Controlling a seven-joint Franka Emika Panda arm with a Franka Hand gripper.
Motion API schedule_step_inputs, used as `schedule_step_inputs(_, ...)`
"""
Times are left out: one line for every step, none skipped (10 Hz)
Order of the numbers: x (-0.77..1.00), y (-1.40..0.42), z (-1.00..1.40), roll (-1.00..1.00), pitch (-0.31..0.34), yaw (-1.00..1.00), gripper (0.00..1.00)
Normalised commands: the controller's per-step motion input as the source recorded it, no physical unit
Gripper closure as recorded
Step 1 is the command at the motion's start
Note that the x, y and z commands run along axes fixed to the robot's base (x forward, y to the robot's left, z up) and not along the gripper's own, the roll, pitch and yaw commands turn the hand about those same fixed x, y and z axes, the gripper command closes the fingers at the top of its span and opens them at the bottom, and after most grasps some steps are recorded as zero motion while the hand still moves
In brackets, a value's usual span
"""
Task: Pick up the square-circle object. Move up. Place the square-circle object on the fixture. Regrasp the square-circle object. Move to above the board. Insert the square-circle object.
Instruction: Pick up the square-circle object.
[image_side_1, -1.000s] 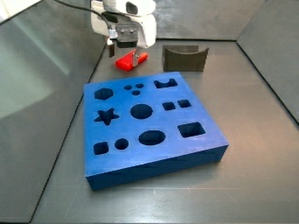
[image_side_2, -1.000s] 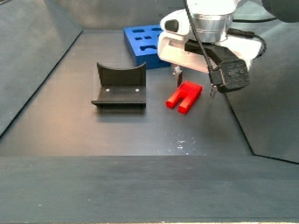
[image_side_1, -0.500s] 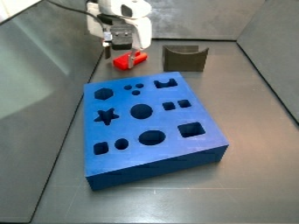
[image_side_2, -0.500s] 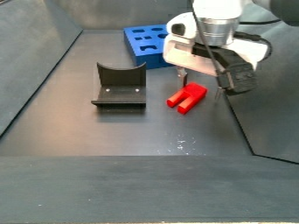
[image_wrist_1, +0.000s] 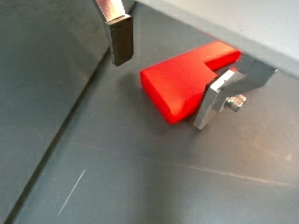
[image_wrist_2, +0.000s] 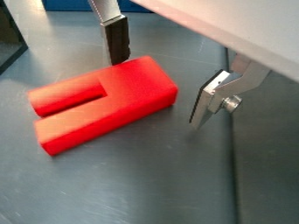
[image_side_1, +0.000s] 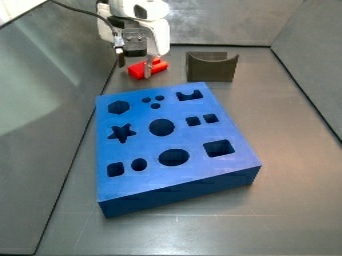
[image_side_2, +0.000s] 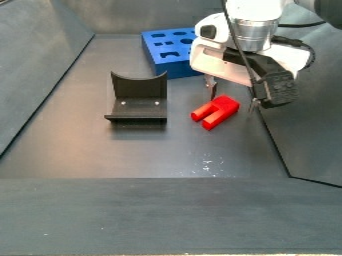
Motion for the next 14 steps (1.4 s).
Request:
schedule_step_inputs(0.02,0.00,-0.05,-0.12,0.000,-0.22,0.00)
schedule_step_inputs(0.00,0.02,0.00,-0.07,-0.004,-0.05,0.00)
schedule_step_inputs(0.00,0.00,0.00,0.01,0.000,0.00,0.00)
schedule_step_inputs(0.02,0.04,-0.08,-0.06,0.026,0.00,0.00)
schedule_step_inputs(0.00,0.07,-0.09,-0.06,0.034,-0.14,0.00)
schedule_step_inputs(-0.02,0.00,0.00,0.00,0.000,0.00,0.00)
schedule_step_inputs(-0.03,0.01,-0.03,-0.09,0.000,0.00,0.00)
schedule_step_inputs(0.00,0.00,0.00,-0.10,-0.020,0.00,0.00)
schedule_step_inputs(0.00,0.00,0.00,-0.01,0.000,0.00,0.00)
schedule_step_inputs(0.00,0.00,0.00,-0.06,-0.004,0.00,0.00)
schedule_step_inputs(0.00,0.00,0.00,0.00,0.000,0.00,1.00)
schedule_step_inputs(0.00,0.00,0.00,0.00,0.000,0.00,1.00)
schedule_step_inputs(0.00,0.00,0.00,0.00,0.000,0.00,1.00)
schedule_step_inputs(0.00,0.00,0.00,0.00,0.000,0.00,1.00)
